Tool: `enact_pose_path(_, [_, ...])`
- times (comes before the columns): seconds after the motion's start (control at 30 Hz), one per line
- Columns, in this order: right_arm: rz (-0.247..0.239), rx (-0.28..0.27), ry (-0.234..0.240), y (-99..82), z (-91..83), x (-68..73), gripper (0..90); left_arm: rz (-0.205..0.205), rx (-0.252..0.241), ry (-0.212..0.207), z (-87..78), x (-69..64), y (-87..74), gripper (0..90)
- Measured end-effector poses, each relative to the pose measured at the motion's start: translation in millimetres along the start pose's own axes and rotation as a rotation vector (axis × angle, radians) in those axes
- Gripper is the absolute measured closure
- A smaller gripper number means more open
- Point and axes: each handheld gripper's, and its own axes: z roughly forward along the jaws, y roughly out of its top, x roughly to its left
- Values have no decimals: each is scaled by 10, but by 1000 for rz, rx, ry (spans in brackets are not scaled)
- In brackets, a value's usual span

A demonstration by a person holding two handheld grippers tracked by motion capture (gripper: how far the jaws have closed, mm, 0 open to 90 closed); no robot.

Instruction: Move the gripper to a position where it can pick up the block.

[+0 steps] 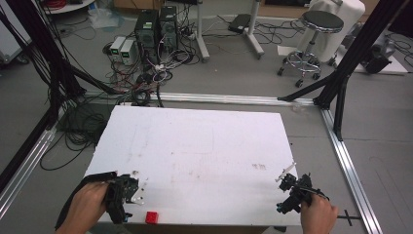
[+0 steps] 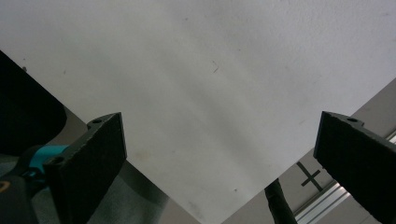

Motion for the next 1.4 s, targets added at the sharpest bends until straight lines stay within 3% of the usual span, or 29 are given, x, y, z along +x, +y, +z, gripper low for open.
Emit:
enact_pose_path(0.57, [0,7,3,-1,17,1,16,87,40,-51,269,-121,300,199])
enact_pose_path(0.93, [0,8,6,7,18,10,16,101,49,-83,429,-160,406,199])
enact_pose_path(1.4, [0,11,8,9,20,9,16,120,83,-81,623,-212,497,198])
